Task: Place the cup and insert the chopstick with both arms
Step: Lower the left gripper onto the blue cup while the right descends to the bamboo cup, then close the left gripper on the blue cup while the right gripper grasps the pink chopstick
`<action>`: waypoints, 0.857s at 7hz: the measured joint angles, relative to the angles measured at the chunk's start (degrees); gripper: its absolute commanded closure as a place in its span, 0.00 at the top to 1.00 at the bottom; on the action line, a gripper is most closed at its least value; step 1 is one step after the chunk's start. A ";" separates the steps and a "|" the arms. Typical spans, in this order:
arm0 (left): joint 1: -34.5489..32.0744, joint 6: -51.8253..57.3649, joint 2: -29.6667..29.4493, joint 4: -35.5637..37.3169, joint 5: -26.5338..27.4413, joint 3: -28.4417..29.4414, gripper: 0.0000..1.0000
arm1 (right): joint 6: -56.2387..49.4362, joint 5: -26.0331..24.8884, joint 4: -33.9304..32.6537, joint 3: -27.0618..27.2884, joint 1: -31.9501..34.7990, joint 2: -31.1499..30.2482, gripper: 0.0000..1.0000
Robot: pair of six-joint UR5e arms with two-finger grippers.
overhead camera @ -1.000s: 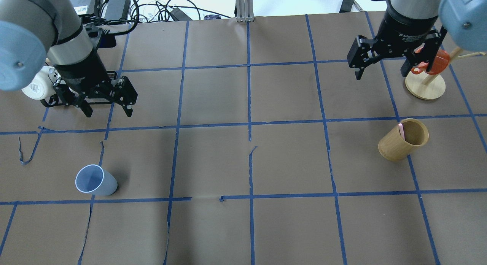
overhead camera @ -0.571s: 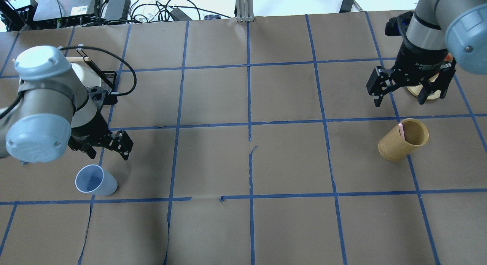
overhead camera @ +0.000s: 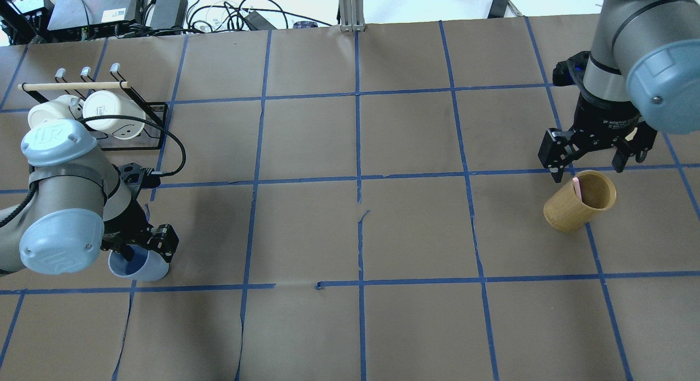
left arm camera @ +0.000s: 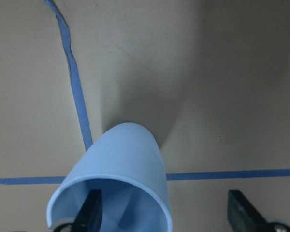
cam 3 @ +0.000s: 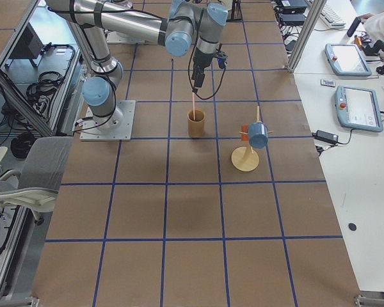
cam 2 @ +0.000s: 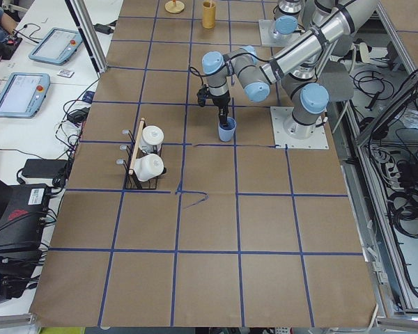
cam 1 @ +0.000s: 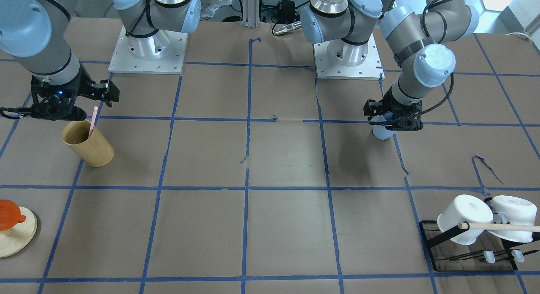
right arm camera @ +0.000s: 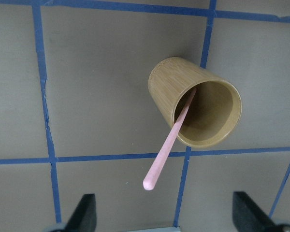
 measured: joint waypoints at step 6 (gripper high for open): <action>-3.05 -14.99 -0.02 2.92 -4.21 4.76 0.00 | -33.09 3.61 -8.25 4.15 -0.11 0.01 1.00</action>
